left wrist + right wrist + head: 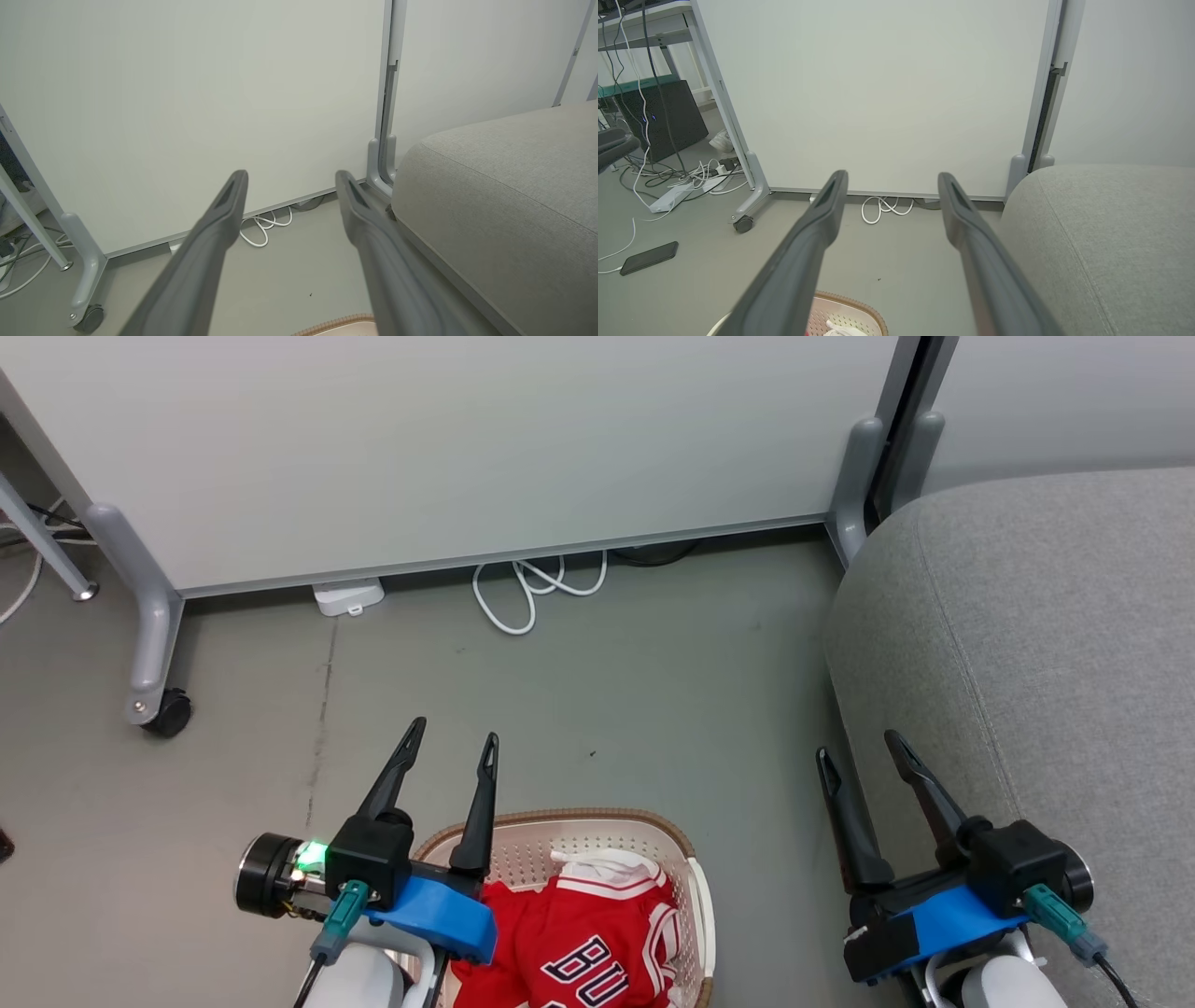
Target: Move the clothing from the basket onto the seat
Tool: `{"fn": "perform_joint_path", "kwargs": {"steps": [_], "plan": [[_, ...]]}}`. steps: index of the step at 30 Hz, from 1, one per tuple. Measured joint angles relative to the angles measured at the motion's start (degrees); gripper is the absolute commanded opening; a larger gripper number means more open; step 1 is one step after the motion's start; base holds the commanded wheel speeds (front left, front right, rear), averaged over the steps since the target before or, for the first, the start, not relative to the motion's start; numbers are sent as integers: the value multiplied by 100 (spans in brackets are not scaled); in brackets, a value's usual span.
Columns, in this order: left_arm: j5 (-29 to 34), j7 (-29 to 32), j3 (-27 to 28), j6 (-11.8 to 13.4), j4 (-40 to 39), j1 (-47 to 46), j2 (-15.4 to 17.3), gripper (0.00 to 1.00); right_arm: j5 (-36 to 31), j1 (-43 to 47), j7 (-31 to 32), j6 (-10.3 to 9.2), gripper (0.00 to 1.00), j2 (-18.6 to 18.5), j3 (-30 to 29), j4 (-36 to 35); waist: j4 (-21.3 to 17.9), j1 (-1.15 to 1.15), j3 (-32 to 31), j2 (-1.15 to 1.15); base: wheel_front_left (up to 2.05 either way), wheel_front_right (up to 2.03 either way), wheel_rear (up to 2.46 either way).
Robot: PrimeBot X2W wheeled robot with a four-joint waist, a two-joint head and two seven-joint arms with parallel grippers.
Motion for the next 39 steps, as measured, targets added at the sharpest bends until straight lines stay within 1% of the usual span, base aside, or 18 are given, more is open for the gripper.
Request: {"fn": "perform_joint_path", "kwargs": {"steps": [7,14,20,21,24,32,37,39], "plan": [[51,-4,-159,-145,434,-338,83,100,-16,-191,0,0,100,-1,21,-152,-141,0,331,0,0,0,0],[83,-5,-449,-243,1035,-849,213,100,-48,-494,-1,0,100,-2,31,-324,-300,0,847,0,0,0,0],[90,-5,-787,-255,1592,-1263,333,100,-64,-770,-1,0,100,-3,78,-443,-467,1,1342,0,0,0,0],[92,-5,-944,-266,1855,-1404,375,100,-73,-856,-1,0,100,-3,92,-486,-525,1,1507,0,0,0,0],[70,-4,-1252,-272,2238,-1626,435,100,-105,-962,-1,0,100,-3,98,-542,-609,1,1747,0,0,0,0],[-319,-5,-2046,-276,3293,-2155,567,100,-169,-1209,-7,0,100,-4,75,-671,-770,1,2315,0,0,0,0],[-699,-5,-2353,-276,3841,-2413,609,100,-171,-1298,-7,0,100,-4,74,-721,-814,1,2608,0,0,0,0],[-893,-4,-2484,-276,4172,-2474,582,100,-172,-1321,-7,0,100,-4,70,-742,-825,1,2713,0,0,0,0]]}}
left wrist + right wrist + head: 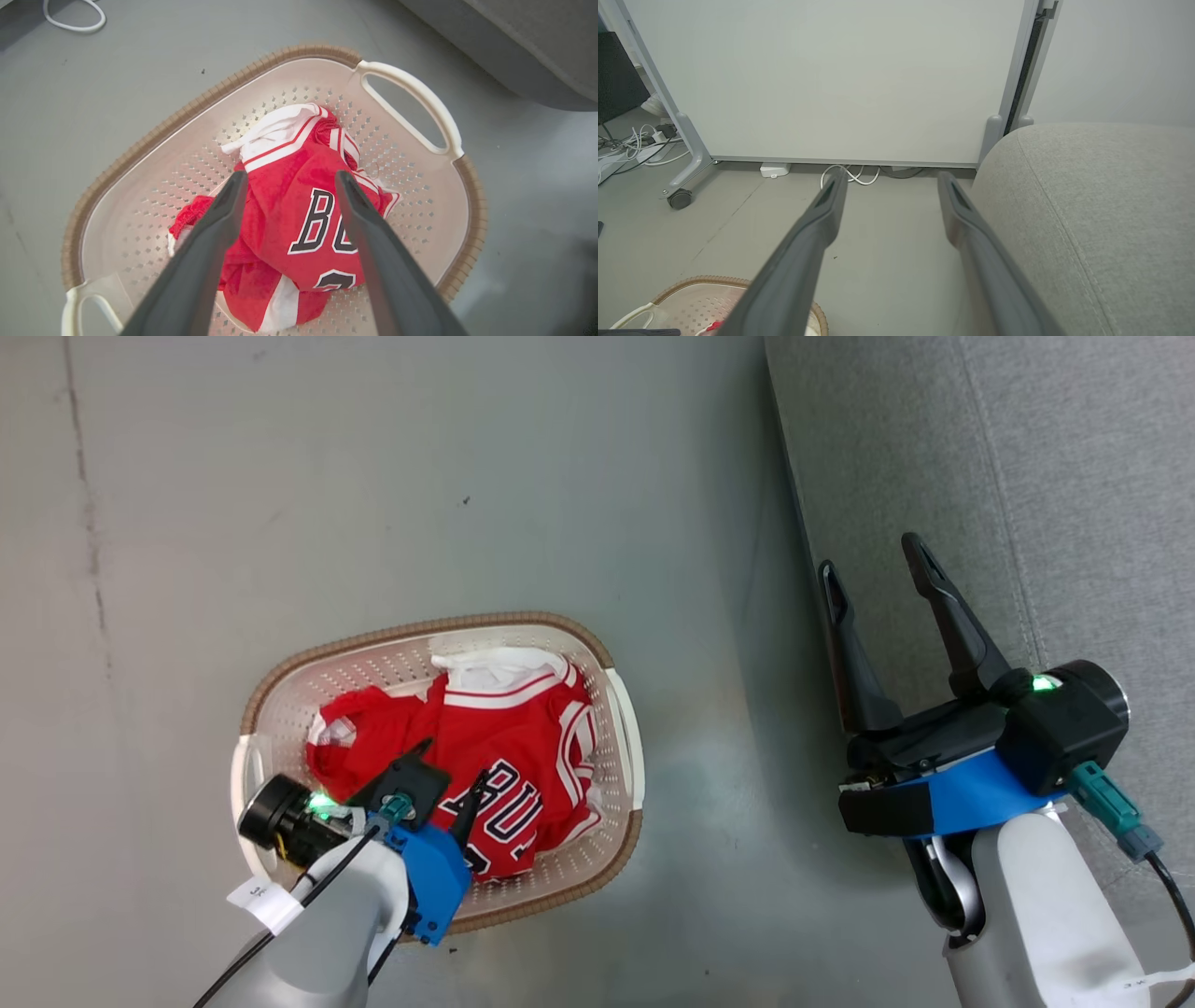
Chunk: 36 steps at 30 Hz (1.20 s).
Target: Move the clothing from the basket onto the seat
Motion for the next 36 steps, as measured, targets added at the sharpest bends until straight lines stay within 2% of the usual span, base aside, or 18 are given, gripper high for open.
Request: {"fn": "perform_joint_path", "kwargs": {"steps": [2,7,18,25,36], "plan": [[-219,2,-118,0,236,-51,-41,100,-12,-31,0,0,100,0,-7,-19,-4,0,106,0,0,0,0],[-932,456,-464,0,621,-194,-159,100,-45,-147,0,0,100,0,-8,-96,-4,0,366,0,0,0,0],[-2150,1433,-1161,0,630,-500,49,100,-91,-326,0,1,100,0,-4,-190,1,0,856,0,0,0,0],[-2933,2008,-1330,0,617,-652,136,100,-92,-374,0,1,100,0,-5,-268,-25,0,1127,0,0,0,0],[-3769,2256,-1411,0,564,-893,181,100,-98,-452,0,1,100,0,-22,-356,-64,0,1536,0,0,0,0]]}}
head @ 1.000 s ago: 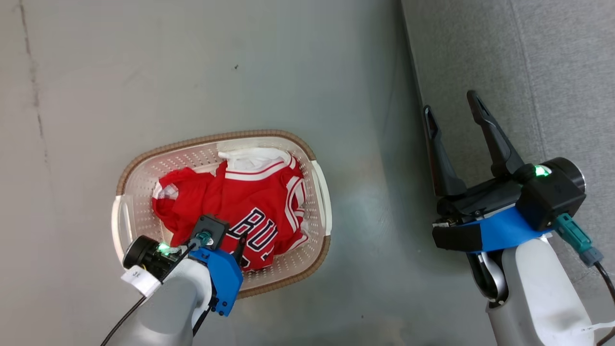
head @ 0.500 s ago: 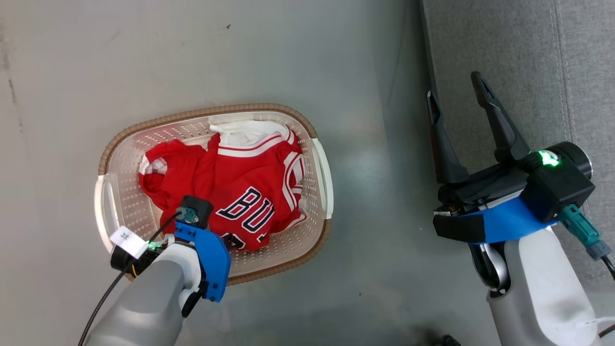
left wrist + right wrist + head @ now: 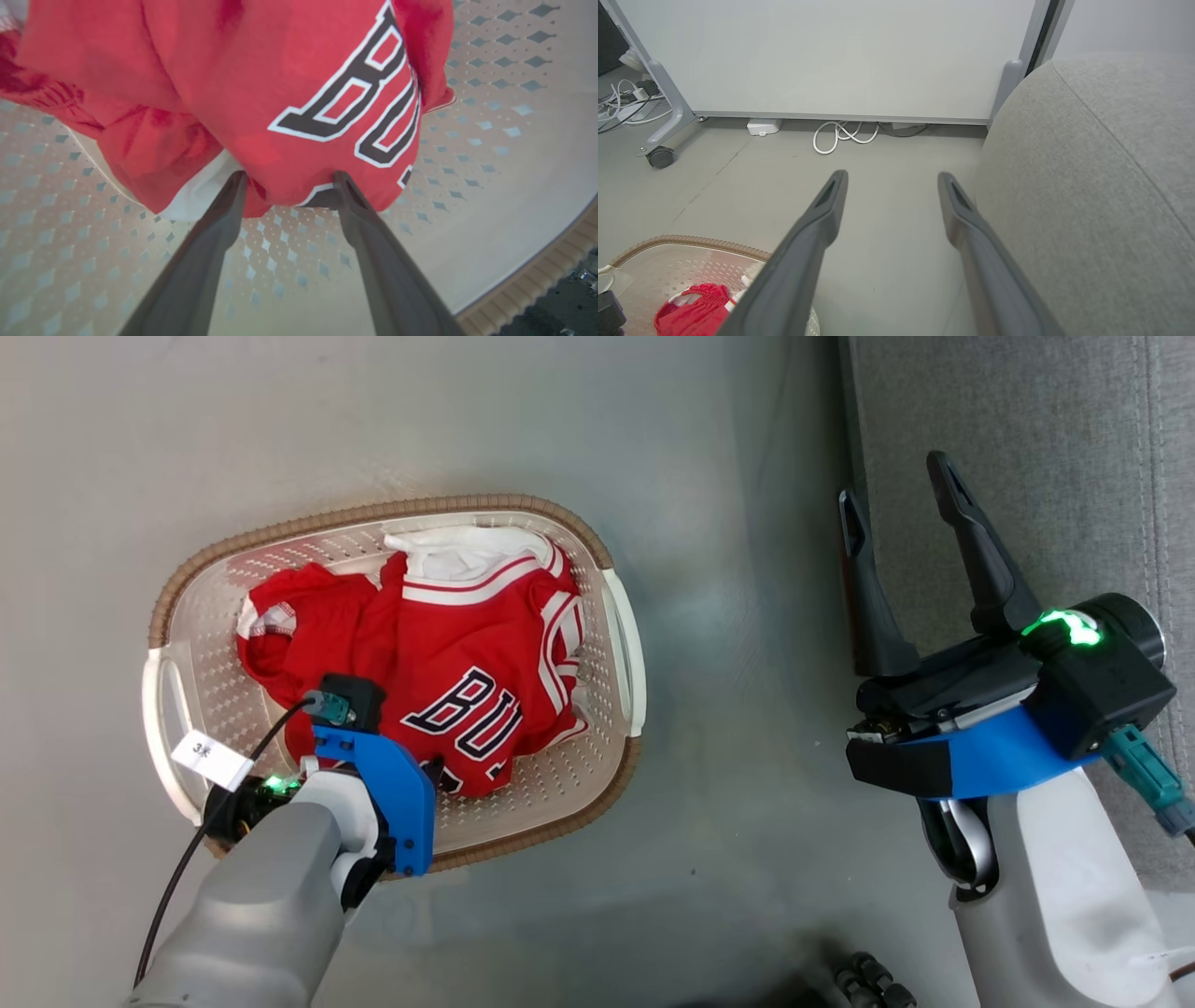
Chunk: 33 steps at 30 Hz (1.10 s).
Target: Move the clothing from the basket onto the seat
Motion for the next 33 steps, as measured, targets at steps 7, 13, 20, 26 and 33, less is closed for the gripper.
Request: {"fn": "perform_joint_path", "kwargs": {"steps": [7,13,20,26,33], "plan": [[-343,-3,-93,0,-74,-189,0,100,0,-42,0,0,100,0,-2,-68,-47,0,229,0,0,0,0],[-656,-57,-193,0,-177,-326,-25,100,20,-63,0,0,100,0,-1,-102,-104,0,400,0,0,0,0],[-730,-157,-571,0,-233,-478,-18,22,60,-83,0,0,100,0,-4,-133,-147,0,547,0,0,0,0],[-760,-421,-825,0,-193,-540,-14,0,60,-91,-1,0,100,0,-23,-124,-124,0,532,0,0,0,0],[-978,-1072,-1099,0,-279,-522,0,0,94,-112,0,0,100,0,-4,-14,-60,0,202,0,0,0,0]]}}
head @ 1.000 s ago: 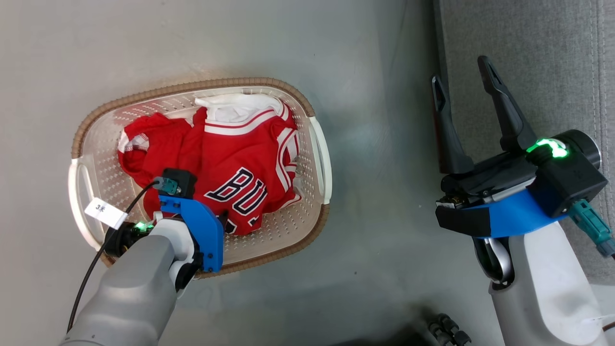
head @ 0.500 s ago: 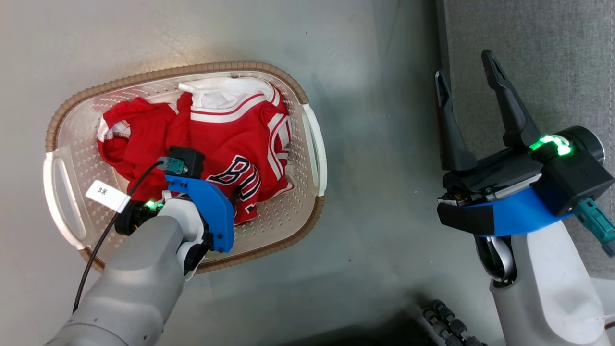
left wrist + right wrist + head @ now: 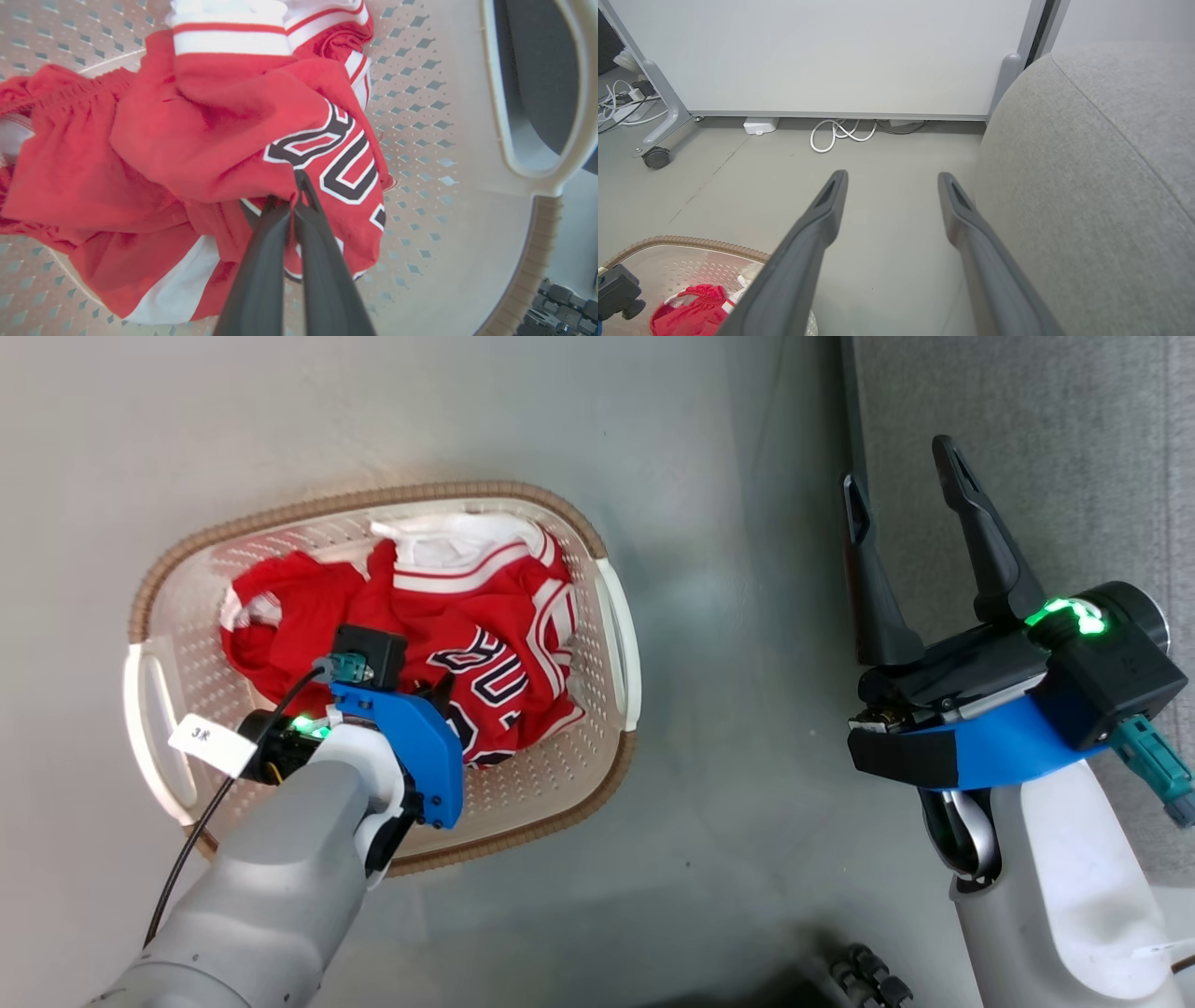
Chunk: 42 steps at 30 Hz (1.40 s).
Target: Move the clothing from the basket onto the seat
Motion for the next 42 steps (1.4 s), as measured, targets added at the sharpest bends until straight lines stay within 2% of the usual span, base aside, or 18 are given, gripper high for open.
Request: {"fn": "perform_joint_path", "kwargs": {"steps": [13,21,25,29,42], "plan": [[-248,-956,-412,0,-134,321,-33,0,8,165,-1,0,100,1,-15,233,190,0,-970,0,0,0,0],[-319,-1161,-314,0,-193,449,-15,0,-5,428,-1,0,100,0,-77,404,361,-1,-1664,0,0,0,0],[-16,-1174,198,0,-492,442,82,0,-9,578,0,4,100,0,-82,469,450,-1,-2011,0,0,0,0],[648,-1177,826,36,-858,565,231,0,10,702,-1,4,100,1,-73,512,518,-1,-2346,0,0,0,0],[2430,-1177,2629,135,-2120,1323,265,0,130,1132,-1,4,100,0,-67,683,562,-2,-3340,0,0,0,0]]}}
